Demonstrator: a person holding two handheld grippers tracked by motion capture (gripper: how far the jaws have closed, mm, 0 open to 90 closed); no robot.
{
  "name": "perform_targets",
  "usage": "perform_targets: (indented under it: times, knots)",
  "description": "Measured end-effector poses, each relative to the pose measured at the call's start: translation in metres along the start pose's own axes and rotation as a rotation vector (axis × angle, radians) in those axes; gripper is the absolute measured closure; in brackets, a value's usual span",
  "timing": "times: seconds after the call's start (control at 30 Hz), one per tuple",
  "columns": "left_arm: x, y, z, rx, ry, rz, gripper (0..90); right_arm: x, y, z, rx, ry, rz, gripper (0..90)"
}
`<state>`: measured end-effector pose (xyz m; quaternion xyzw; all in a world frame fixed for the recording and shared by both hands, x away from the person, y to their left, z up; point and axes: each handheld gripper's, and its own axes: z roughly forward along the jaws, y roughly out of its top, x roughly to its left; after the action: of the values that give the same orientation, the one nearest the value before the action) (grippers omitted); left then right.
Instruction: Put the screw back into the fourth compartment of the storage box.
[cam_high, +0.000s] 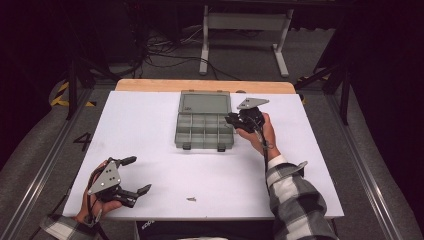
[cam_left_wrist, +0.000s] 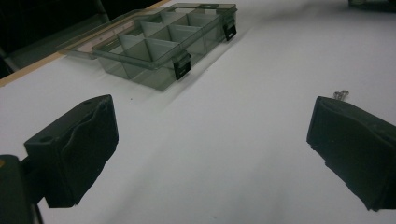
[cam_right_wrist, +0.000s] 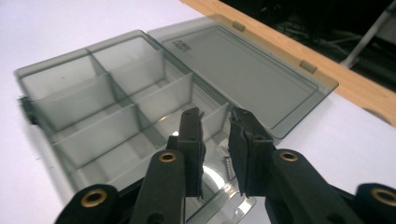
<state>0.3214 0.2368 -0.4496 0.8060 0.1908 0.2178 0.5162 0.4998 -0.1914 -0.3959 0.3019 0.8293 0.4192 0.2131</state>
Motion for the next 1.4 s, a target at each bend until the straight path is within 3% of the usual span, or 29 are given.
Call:
perform_targets:
  times: [0.23,0.6,0.97,1.17,1.27,1.4]
  knots:
    - [0.000,0.000,0.001,0.006,-0.002,-0.005,2.6,0.014,-0.001,-0.021,-0.064,0.037,-0.026,70.7]
    - [-0.001,0.000,0.003,0.016,-0.005,-0.003,2.5,0.042,-0.006,-0.044,-0.102,0.121,-0.076,59.8]
    - [-0.002,0.001,0.004,0.023,-0.009,0.002,2.4,0.085,-0.016,-0.058,-0.108,0.206,-0.138,35.4]
    - [-0.001,0.000,0.004,0.027,-0.010,0.006,2.3,0.111,-0.021,-0.057,-0.073,0.253,-0.175,18.2]
    - [-0.002,0.000,0.005,0.027,-0.011,0.004,2.3,0.124,-0.024,-0.054,-0.039,0.296,-0.201,21.9]
    - [-0.002,0.001,0.005,0.032,-0.011,0.006,2.3,0.140,-0.030,-0.048,0.000,0.385,-0.227,42.4]
